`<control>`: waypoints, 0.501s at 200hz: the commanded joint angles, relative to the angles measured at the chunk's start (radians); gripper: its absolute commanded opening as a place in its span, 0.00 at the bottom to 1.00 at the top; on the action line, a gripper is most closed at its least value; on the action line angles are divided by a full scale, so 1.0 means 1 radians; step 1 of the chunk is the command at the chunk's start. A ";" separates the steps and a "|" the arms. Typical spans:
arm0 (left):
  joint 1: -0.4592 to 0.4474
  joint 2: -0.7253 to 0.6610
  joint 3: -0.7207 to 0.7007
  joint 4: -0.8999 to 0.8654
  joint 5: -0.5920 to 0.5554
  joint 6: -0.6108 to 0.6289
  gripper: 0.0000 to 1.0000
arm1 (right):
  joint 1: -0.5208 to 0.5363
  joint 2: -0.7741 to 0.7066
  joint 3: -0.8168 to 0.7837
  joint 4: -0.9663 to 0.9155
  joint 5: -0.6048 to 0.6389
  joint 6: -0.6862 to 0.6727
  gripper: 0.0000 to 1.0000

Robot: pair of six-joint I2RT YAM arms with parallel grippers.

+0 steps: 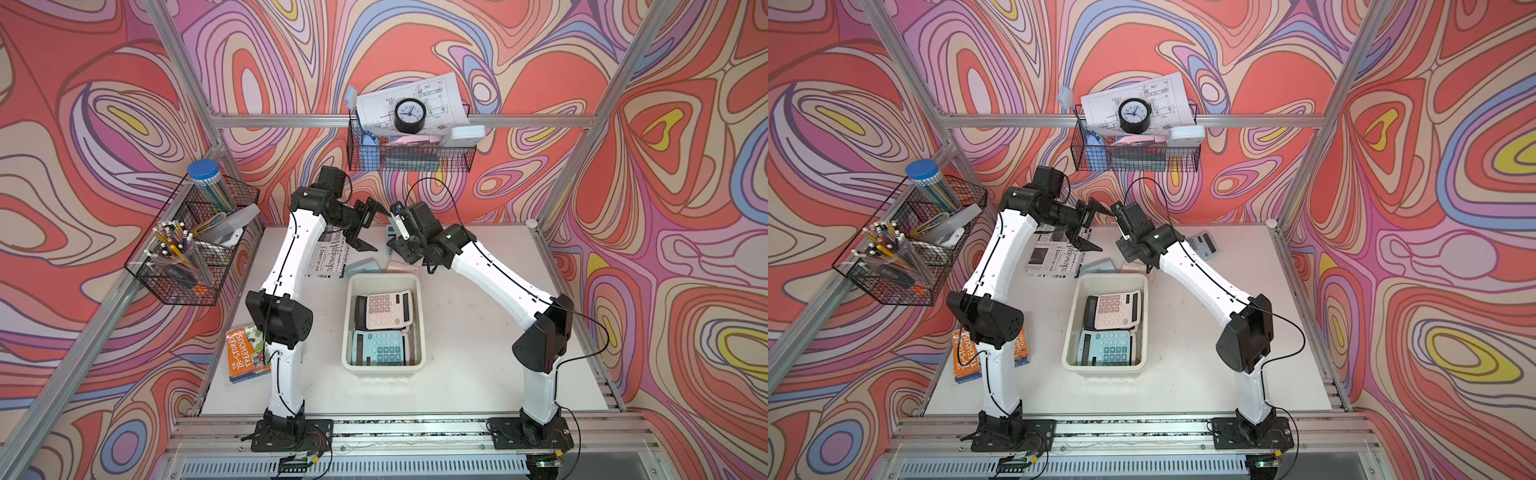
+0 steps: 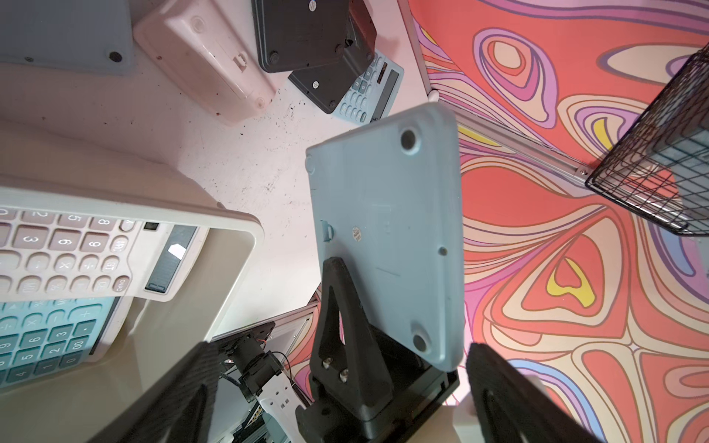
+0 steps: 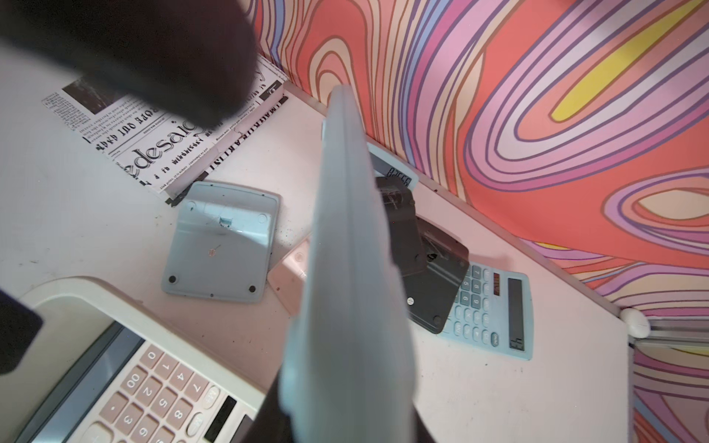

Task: Put the calculator in the storage box
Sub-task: Pick up the calculator at the center of the board.

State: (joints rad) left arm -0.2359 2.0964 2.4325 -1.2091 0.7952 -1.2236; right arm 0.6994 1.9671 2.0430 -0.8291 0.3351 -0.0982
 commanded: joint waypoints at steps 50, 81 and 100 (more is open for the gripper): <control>-0.008 0.024 0.000 -0.026 0.066 0.022 0.73 | 0.091 0.042 0.036 0.040 0.076 -0.148 0.24; -0.007 0.021 -0.001 -0.022 0.070 0.014 0.69 | 0.101 0.043 0.020 0.040 0.080 -0.141 0.24; 0.008 0.005 -0.004 -0.021 0.052 0.008 0.69 | 0.101 0.025 -0.016 0.038 0.081 -0.118 0.24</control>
State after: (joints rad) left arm -0.2272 2.1052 2.4317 -1.2491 0.8124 -1.2205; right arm 0.7551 1.9797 2.0617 -0.8009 0.4549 -0.1825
